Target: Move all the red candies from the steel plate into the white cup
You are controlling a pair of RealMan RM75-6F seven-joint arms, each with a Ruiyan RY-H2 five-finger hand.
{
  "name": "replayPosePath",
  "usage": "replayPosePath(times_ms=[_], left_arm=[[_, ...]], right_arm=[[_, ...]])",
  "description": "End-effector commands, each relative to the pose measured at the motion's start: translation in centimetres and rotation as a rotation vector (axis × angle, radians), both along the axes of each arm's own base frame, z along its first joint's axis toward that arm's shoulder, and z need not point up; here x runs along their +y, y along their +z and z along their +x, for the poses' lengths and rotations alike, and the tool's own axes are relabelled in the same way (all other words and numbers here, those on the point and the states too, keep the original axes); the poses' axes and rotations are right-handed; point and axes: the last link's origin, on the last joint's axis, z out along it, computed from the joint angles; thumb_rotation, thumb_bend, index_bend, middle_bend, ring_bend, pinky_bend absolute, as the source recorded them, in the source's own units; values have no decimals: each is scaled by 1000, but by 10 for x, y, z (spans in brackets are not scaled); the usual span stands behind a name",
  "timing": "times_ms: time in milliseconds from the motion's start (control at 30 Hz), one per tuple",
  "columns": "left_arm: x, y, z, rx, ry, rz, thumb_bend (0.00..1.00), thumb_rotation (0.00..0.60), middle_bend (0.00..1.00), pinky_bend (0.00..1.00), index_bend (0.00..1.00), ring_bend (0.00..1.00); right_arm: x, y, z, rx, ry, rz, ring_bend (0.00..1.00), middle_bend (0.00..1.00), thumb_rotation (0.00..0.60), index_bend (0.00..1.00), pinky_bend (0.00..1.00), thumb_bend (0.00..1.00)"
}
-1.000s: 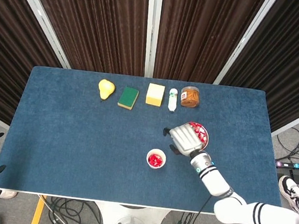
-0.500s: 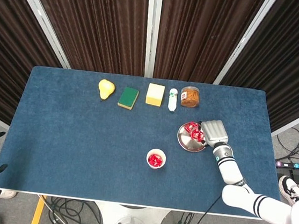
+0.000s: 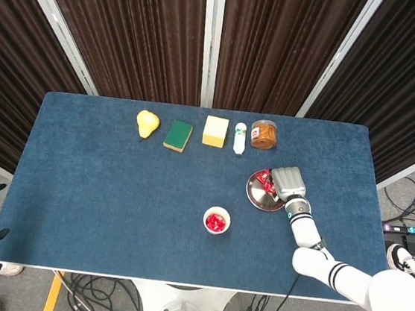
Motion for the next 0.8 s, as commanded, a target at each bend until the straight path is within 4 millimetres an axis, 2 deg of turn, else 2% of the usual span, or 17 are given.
replayPosePath(times_ms=[33, 167, 267, 433, 567, 667, 800], left_arm=[[-1, 0, -1, -2, 4, 3, 0, 600, 212, 205, 219, 209], [-2, 0, -3, -4, 8, 4, 0, 600, 212, 204, 220, 210], [-3, 0, -4, -7, 11, 7, 0, 600, 212, 204, 220, 210], [-3, 1, -5, -8, 10, 14, 0, 600, 212, 204, 219, 210], [-2, 1, -4, -6, 5, 14, 0, 600, 212, 204, 219, 209], [-1, 0, -3, -7, 0, 14, 0, 600, 212, 204, 220, 210], [0, 0, 0, -3, -10, 13, 0, 600, 212, 205, 220, 209]], right_arm=[[-3, -7, 3, -5, -2, 1, 902, 877, 600, 446, 1000, 200], [-6, -11, 3, 4, -5, 0, 903, 877, 600, 472, 1000, 226], [-7, -11, 4, -1, -8, -2, 905, 877, 600, 524, 1000, 311], [-4, 0, 16, -62, 26, -21, 909, 877, 600, 578, 1000, 394], [11, 20, 39, -147, 107, -23, 909, 877, 600, 584, 1000, 393], [33, 34, 67, -251, 186, 21, 909, 877, 600, 584, 1000, 390], [58, 41, 98, -338, 282, 92, 909, 877, 600, 584, 1000, 384]])
